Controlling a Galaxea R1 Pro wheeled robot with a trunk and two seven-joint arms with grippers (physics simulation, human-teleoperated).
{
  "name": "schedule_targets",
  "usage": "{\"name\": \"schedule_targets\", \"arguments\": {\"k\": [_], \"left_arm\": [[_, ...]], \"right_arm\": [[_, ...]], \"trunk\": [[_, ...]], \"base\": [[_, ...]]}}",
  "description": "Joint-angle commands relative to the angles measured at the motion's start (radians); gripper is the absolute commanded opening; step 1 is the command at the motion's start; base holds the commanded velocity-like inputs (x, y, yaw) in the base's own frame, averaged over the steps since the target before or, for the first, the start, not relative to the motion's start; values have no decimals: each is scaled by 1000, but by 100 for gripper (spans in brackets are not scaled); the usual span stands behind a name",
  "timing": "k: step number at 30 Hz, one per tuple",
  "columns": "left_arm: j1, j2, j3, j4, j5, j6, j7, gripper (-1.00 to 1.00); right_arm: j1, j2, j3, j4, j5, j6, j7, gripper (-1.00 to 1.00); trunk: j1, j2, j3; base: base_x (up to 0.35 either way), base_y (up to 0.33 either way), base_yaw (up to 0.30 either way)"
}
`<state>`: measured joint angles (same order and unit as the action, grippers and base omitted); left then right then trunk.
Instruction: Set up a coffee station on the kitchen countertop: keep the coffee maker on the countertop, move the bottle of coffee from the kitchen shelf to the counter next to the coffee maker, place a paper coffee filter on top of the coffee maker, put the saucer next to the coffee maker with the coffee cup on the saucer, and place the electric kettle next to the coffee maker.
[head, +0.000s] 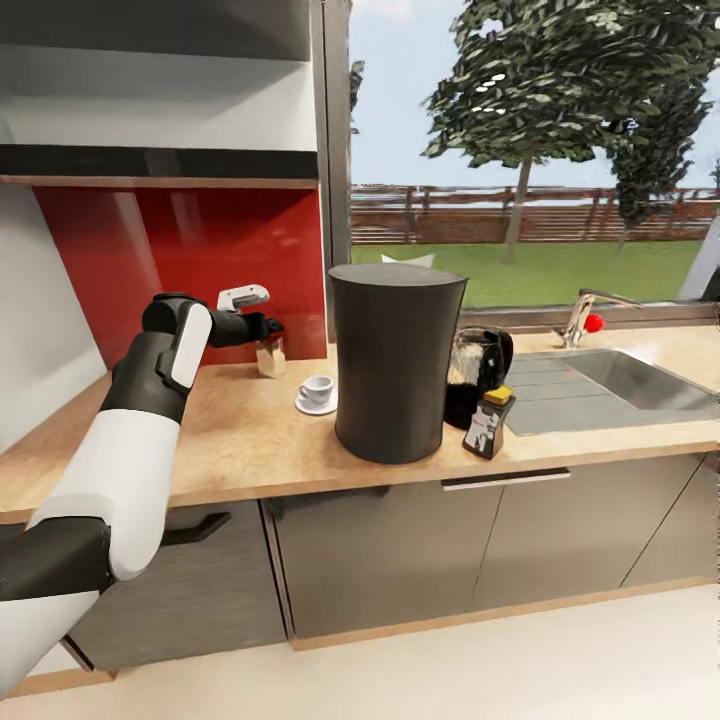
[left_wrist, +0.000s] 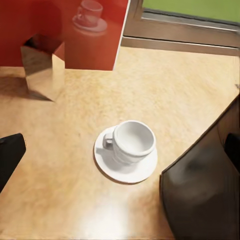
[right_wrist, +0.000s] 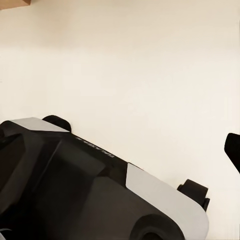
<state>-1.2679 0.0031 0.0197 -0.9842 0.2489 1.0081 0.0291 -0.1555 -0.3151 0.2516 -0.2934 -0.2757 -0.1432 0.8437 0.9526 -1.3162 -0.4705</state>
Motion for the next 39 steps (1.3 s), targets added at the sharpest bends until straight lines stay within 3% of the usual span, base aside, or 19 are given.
{"name": "schedule_targets", "arguments": {"k": [1,12,16,17,19,20,23,24,26,27,29,30,32,34,38,39], "left_arm": [[-1,0,1,-1,6,4,3,100],[0,0,2,-2,7,5,2,100],[9,0,1,-9,46,5,-13,100],[17,1,1,-19,79,5,-38,100],[29,4,1,-37,109,5,-75,100],[45,13,1,-62,130,5,-122,100],[80,32,0,-113,148,4,-231,100],[110,44,-1,-151,155,4,-332,100],[147,56,-1,-187,159,3,-444,100],[193,68,-2,-219,161,0,-555,100],[242,76,-5,-251,163,-5,-662,100],[290,83,-14,-287,163,-9,-759,100],[335,91,-29,-325,163,-12,-838,100],[398,101,-69,-371,164,-19,-920,100],[476,109,-161,-410,164,-29,-977,100],[511,112,-210,-421,164,-34,-992,100]], "right_arm": [[-1,-1,8,1,-5,-7,0,100],[-1,-1,8,1,-5,-7,4,100],[-1,-1,8,0,-5,-7,2,100],[-1,-1,8,1,-5,-7,1,100],[-1,-1,8,1,-5,-7,1,100],[-1,-1,8,1,-5,-7,1,100],[-1,-1,8,1,-5,-7,0,100],[-1,-1,8,1,-4,-7,-1,100],[-1,-1,8,1,-4,-7,-1,100],[-1,-1,8,1,-4,-7,-1,100],[-1,-1,8,1,-4,-7,-1,100],[-1,-1,8,2,-4,-7,-2,100],[-1,-1,8,2,-4,-7,-2,100],[-1,-1,8,2,-4,-8,-2,100],[-1,-1,8,2,-4,-8,-2,100],[-1,-1,8,2,-4,-8,-2,100]], "trunk": [[-1,-1,-1],[-1,-1,-1],[-1,-1,-1],[-1,-1,-1],[-1,-1,-1],[-1,-1,-1],[-1,-1,-1],[-1,-1,-1],[-1,-1,-1],[-1,-1,-1],[-1,-1,-1],[-1,-1,-1],[-1,-1,-1],[-1,-1,-1],[-1,-1,-1],[-1,-1,-1]], "base": [[-232,0,0],[-140,0,0],[-13,0,0],[-6,0,0],[-4,0,0],[-2,0,0],[-2,0,0],[0,0,0],[0,0,0],[0,0,0],[0,0,0],[0,0,0],[0,0,0],[0,0,0],[0,0,0],[0,0,0]]}}
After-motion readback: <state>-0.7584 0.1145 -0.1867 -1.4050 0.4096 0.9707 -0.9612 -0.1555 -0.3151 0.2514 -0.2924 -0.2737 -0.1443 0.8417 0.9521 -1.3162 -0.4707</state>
